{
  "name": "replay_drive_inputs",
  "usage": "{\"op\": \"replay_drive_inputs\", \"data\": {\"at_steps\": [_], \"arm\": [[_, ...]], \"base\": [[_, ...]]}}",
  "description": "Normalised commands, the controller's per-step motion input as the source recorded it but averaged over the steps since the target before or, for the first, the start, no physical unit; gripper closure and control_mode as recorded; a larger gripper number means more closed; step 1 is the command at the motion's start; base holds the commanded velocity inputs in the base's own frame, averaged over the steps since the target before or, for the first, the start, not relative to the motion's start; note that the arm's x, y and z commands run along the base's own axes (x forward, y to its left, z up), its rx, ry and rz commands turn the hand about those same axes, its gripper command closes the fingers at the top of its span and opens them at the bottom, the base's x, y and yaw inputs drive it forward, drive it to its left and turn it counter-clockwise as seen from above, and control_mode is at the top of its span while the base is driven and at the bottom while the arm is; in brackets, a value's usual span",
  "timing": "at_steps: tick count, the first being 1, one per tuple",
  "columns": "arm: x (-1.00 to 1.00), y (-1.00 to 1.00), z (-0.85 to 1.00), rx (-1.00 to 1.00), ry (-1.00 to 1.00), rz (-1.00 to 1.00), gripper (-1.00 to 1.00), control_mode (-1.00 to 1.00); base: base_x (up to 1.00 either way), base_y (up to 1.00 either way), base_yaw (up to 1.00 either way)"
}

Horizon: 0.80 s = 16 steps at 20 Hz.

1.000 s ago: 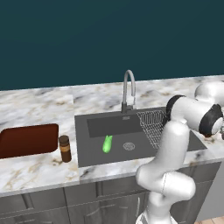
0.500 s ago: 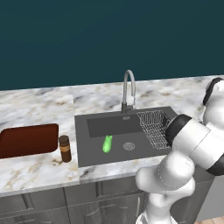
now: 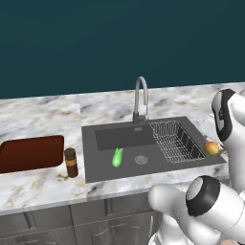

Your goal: Pick up all produce items and place them in the sink. Turn on the sink faucet to wash them. Then turn the sink off and put them in the tray.

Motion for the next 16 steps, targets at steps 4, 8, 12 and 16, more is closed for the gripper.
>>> {"op": "replay_drive_inputs", "data": {"at_steps": [4, 8, 12, 16], "arm": [[-0.01, 0.75, 0.08, -0.1, -0.23, 0.19, 1.0, -1.0], [-0.01, 0.57, 0.05, -0.1, -0.27, 0.25, 1.0, -1.0], [-0.03, 0.61, 0.0, -0.08, -0.26, 0.27, 1.0, -1.0], [0.0, 0.73, 0.0, -0.06, -0.17, 0.24, 1.0, -1.0]], "base": [[0.0, 0.0, 0.0], [0.0, 0.0, 0.0], [0.0, 0.0, 0.0], [0.0, 0.0, 0.0]]}}
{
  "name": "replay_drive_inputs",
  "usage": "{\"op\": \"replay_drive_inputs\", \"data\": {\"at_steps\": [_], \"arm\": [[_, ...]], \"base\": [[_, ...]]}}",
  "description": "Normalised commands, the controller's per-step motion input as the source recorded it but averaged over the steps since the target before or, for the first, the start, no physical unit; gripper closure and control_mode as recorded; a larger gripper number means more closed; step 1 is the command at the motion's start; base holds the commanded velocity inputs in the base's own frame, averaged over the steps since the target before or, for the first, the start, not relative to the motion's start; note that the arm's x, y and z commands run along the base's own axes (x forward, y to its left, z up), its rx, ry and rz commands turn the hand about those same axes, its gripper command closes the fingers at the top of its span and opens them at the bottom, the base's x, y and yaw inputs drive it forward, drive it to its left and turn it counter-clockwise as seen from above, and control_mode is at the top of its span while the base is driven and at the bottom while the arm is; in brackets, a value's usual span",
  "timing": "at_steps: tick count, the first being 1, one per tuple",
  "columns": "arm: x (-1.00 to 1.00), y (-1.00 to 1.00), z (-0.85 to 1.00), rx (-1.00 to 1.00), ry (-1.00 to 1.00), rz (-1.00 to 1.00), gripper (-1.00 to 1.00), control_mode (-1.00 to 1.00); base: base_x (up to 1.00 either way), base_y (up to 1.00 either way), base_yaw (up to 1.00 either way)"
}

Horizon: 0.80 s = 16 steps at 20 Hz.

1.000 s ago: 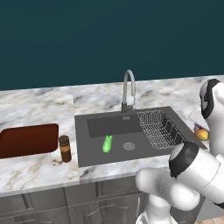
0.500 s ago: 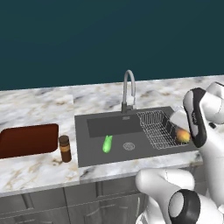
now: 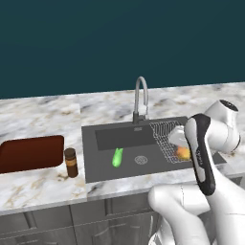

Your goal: Pick up all produce items and place them in the sink. Turn on the sink faucet to wash them. Then turn the sink off and put them in the tray.

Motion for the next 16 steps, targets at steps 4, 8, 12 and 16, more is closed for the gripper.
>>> {"op": "replay_drive_inputs", "data": {"at_steps": [4, 8, 12, 16], "arm": [[0.03, 0.76, 0.0, -0.06, -0.1, 0.22, 1.0, -1.0], [0.24, 0.76, 0.0, -0.09, -0.05, 0.17, 1.0, -1.0], [0.37, 0.72, 0.0, -0.09, -0.01, 0.13, 1.0, -1.0], [0.46, 0.61, 0.0, -0.08, -0.02, 0.07, 1.0, -1.0]], "base": [[0.0, 0.0, 0.0], [0.0, 0.0, 0.0], [0.0, 0.0, 0.0], [0.0, 0.0, 0.0]]}}
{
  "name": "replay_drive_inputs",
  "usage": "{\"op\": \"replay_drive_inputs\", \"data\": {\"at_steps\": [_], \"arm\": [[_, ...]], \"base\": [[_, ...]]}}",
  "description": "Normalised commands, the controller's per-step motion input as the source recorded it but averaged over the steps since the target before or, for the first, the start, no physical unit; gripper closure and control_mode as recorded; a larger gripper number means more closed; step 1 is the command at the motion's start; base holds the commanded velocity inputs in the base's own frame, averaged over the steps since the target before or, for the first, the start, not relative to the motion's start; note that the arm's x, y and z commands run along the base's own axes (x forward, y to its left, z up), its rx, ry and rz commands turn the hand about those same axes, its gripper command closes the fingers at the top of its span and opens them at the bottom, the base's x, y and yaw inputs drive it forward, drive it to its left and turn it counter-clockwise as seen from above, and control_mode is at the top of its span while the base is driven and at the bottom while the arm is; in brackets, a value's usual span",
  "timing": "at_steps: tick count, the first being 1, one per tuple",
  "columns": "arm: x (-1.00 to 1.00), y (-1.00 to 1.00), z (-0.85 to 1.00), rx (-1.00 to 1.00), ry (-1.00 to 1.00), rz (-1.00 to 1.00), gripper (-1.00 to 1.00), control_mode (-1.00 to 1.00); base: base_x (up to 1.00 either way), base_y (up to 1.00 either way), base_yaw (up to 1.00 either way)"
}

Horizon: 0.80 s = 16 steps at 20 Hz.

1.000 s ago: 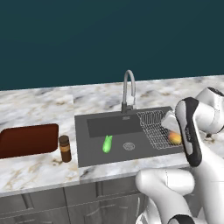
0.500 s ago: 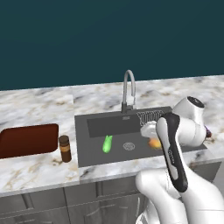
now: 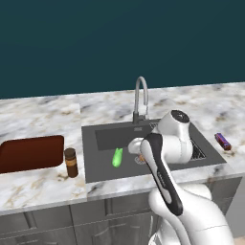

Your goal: Pick up all produce items and place them in the sink. Turn on the sink faucet to wash them. Then turn the sink off and put them in the tray.

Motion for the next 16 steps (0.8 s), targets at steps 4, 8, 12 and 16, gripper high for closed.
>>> {"op": "replay_drive_inputs", "data": {"at_steps": [4, 8, 12, 16], "arm": [[0.48, 0.35, 0.0, -0.05, -0.03, 0.0, 1.0, -1.0], [0.55, 0.08, -0.01, 0.0, 0.0, 0.0, 1.0, -1.0], [0.58, 0.0, -0.06, 0.0, 0.03, -0.01, 1.0, -1.0], [0.53, -0.01, -0.18, 0.0, 0.06, 0.0, 1.0, -1.0]], "base": [[0.0, 0.0, 0.0], [0.0, 0.0, 0.0], [0.0, 0.0, 0.0], [0.0, 0.0, 0.0]]}}
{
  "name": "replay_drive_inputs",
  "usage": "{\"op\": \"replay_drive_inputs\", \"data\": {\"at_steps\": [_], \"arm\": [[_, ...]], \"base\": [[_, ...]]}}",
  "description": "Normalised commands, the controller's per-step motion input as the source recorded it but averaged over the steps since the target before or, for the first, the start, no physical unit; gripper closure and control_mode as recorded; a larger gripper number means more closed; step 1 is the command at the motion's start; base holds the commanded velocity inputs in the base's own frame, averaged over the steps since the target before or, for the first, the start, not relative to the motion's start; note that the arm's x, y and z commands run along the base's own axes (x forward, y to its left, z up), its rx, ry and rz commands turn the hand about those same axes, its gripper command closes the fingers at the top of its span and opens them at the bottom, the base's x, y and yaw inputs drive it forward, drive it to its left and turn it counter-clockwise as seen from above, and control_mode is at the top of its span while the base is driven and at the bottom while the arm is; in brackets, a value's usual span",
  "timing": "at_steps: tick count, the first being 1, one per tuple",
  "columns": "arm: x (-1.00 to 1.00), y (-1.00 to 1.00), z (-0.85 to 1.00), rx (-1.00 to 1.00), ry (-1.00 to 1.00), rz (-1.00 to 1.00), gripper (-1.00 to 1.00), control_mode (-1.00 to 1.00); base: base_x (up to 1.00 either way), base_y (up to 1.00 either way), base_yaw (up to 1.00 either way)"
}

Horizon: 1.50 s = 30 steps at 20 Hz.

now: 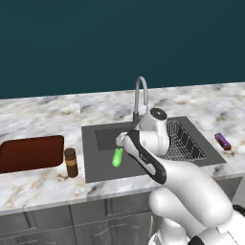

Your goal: Pick up all produce items and place them in the sink. Turn on the sink faucet to wash them. Then turn the sink off and put them in the tray.

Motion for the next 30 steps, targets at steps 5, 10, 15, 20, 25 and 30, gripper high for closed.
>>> {"op": "replay_drive_inputs", "data": {"at_steps": [5, 10, 15, 20, 25, 30], "arm": [[0.44, 0.0, -0.23, -0.01, 0.07, 0.0, 1.0, -1.0], [0.43, 0.0, -0.3, -0.04, 0.09, -0.07, 1.0, -1.0], [0.45, 0.0, -0.26, -0.02, 0.1, -0.08, 1.0, -1.0], [0.43, 0.0, -0.2, 0.0, 0.07, -0.07, 1.0, -1.0], [0.36, 0.0, -0.35, -0.01, 0.02, -0.05, 1.0, -1.0], [0.27, 0.0, -0.39, -0.03, 0.0, -0.04, 1.0, -1.0]], "base": [[0.0, 0.0, 0.0], [0.0, 0.0, 0.0], [0.0, 0.0, 0.0], [0.0, 0.0, 0.0], [0.0, 0.0, 0.0], [0.0, 0.0, 0.0]]}}
